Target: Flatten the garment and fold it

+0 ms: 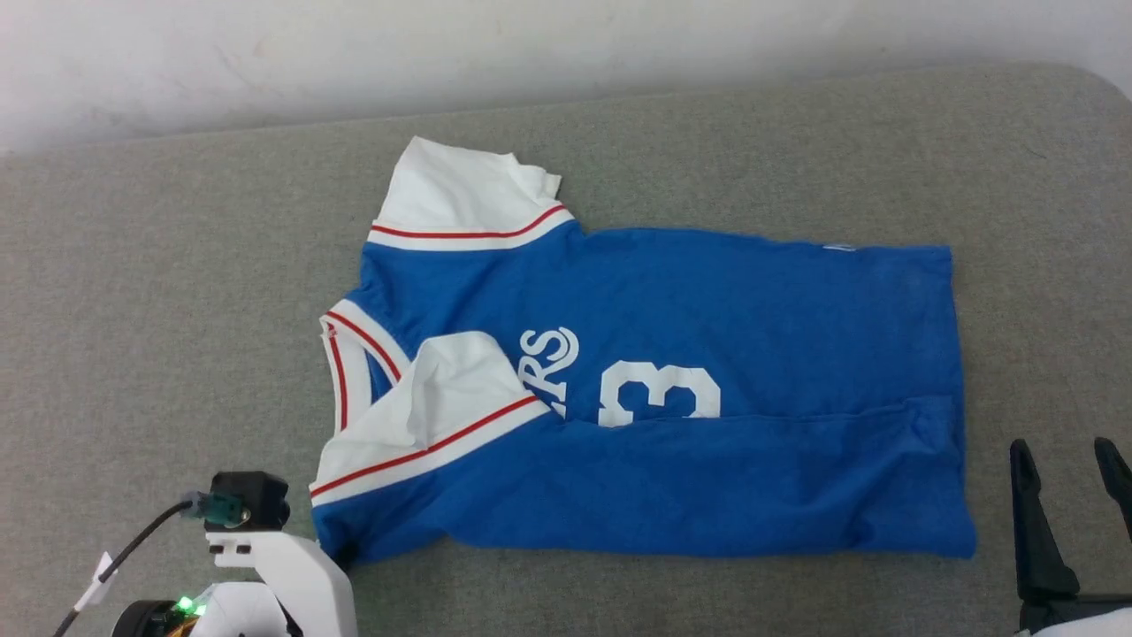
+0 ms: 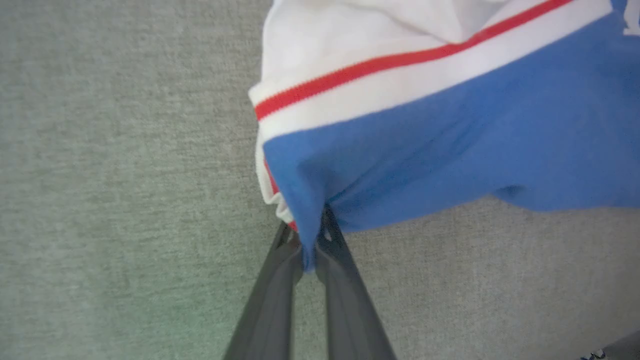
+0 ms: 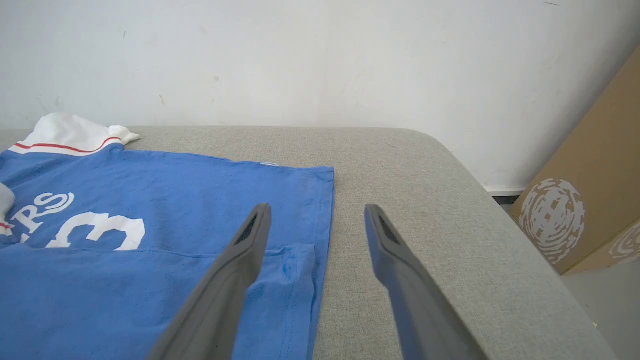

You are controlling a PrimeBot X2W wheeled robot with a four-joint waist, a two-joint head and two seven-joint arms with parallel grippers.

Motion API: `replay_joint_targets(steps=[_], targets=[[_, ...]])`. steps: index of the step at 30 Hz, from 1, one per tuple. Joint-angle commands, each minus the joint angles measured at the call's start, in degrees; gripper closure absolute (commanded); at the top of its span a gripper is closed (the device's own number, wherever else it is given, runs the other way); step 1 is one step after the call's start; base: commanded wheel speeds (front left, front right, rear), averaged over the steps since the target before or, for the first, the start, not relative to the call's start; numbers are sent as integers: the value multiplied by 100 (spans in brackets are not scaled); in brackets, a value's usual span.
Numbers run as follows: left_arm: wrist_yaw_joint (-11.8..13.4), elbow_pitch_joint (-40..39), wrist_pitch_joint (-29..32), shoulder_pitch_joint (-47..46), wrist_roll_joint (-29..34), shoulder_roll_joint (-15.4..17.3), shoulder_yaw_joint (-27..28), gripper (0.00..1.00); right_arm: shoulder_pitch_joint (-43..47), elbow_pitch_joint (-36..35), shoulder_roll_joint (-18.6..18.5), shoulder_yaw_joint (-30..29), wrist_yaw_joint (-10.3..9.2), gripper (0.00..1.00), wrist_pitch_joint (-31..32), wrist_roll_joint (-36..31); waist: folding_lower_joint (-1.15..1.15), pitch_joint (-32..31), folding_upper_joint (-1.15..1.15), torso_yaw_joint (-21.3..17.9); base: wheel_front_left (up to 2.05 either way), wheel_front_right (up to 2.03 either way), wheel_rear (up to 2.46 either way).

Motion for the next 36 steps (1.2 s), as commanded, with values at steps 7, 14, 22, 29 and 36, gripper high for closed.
replay_joint_targets(steps=[7,14,22,29,36], targets=[[46,-42,-518,150,-25,-202,152,100,-324,-232,-204,5,-5,0,286,-206,0,-67,0,137,0,0,0],[138,-422,-713,250,62,-269,145,100,-83,166,-121,-231,-5,0,1682,308,0,4,0,278,0,0,0],[161,-557,-706,162,144,-265,90,100,-84,588,-80,-273,-5,0,2270,515,0,102,0,364,0,0,0],[179,-633,-669,82,181,-221,89,100,-346,1031,-44,-276,-5,0,2494,573,0,214,0,426,0,0,0],[197,-630,-636,81,132,-222,99,100,-620,1399,-11,-429,-5,100,2975,770,0,267,0,427,0,0,0]])
